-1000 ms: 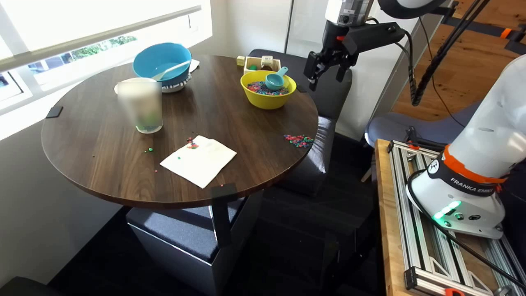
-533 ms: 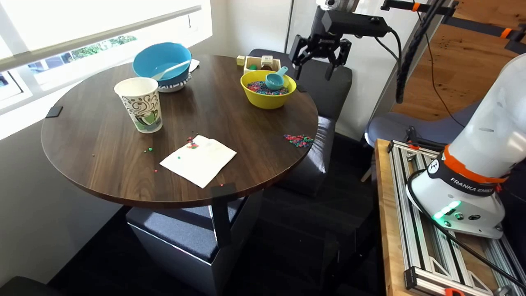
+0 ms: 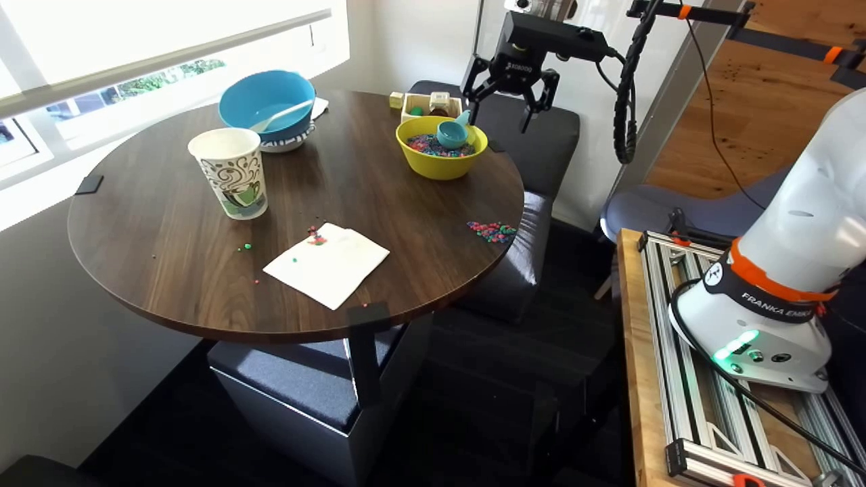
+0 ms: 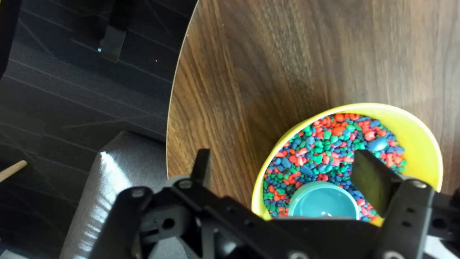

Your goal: Move the yellow bowl to the left side of the table

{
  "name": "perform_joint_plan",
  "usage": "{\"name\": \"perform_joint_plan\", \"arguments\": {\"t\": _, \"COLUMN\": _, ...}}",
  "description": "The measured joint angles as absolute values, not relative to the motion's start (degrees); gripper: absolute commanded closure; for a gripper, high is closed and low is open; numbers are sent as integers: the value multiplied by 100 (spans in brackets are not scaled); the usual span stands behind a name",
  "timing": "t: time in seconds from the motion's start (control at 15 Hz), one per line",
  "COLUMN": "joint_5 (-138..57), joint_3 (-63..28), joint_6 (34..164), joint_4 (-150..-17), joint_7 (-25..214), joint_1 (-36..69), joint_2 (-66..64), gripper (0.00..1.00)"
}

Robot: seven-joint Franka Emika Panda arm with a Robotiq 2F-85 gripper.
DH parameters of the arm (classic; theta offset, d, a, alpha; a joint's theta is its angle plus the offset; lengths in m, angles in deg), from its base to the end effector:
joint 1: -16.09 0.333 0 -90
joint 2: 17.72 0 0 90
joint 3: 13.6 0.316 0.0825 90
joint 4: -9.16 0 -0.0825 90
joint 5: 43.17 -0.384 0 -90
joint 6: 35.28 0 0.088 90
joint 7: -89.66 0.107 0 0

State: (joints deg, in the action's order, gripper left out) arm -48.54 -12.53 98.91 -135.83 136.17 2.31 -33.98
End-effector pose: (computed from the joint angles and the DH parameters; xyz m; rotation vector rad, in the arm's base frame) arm 0.4293 -0.0954 0.3855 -2.6030 1.5891 -0.1104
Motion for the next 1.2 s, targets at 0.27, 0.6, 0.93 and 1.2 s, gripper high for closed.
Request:
{"name": "perform_joint_plan", "arguments": {"t": 0.27, "joint_5": -4856, "joint_3": -1253, "joint_6": 9891, "joint_4": -13569, "joint_7": 13642, "joint_1": 243, "joint_2": -3398, "gripper": 0}}
{"name": "perform_joint_plan", "arguments": {"t": 0.6, "joint_5": -4898, "joint_3": -1386, "joint_6": 9891, "joint_4": -13554, "joint_7": 13598, "joint_1": 284, "joint_2": -3394, "gripper": 0}}
{"name": "perform_joint_plan", "arguments": {"t": 0.93, "joint_5": -5421, "joint_3": -1736, "joint_6": 9903, "joint_4": -13547, "joint_7": 13179, "joint_1": 355, "joint_2": -3348, "gripper": 0}}
{"name": "perform_joint_plan", "arguments": {"t": 1.2, "joint_5": -5790, "joint_3": -1875, "joint_6": 9906, "joint_4": -13546, "joint_7": 12966, "joint_1": 368, "joint_2": -3151, "gripper": 2}}
